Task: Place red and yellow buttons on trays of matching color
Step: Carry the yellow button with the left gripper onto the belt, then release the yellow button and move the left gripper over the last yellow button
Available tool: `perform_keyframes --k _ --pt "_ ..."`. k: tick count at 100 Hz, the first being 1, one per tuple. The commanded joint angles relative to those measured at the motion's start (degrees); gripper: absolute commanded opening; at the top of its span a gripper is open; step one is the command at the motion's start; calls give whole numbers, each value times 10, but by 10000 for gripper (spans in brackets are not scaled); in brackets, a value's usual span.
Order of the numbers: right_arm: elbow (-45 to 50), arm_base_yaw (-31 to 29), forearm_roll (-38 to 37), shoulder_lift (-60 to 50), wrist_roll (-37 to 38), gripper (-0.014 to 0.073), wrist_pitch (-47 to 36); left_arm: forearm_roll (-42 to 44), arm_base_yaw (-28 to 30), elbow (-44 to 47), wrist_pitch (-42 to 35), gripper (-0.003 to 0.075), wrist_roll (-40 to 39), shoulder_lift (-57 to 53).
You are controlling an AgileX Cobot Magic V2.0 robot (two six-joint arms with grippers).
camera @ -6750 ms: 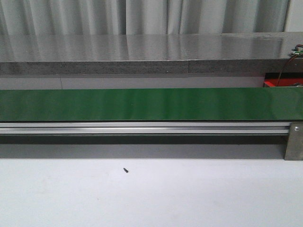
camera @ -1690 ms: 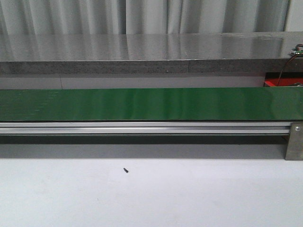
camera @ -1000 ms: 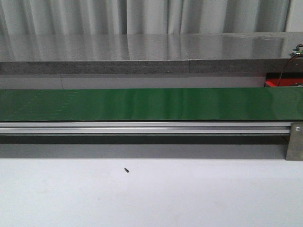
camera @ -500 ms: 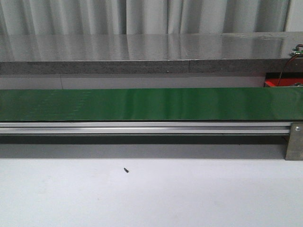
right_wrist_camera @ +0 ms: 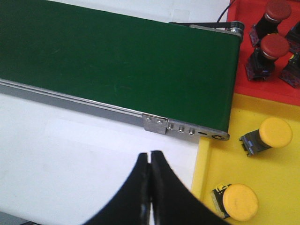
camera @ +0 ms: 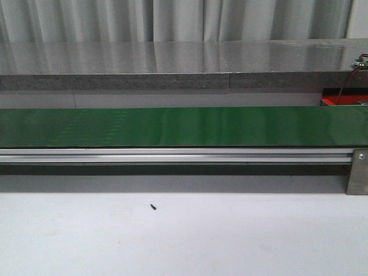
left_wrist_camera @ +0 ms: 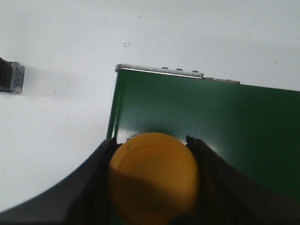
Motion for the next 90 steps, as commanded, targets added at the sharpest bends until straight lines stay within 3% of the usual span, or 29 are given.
perform_keyframes --k 1,51,77,90 --pt "-13 1 7 -6 -3 -68 -31 -4 -3 0 -46 127 -6 -24" --pt "-13 1 7 -6 -3 -68 -31 -10 -35 27 -70 142 9 -14" --pt "-13 1 7 -6 -3 -68 -31 -10 -35 27 -69 424 9 -14" --pt "-13 1 7 -6 -3 -68 -31 -10 -35 27 -69 489 9 -15"
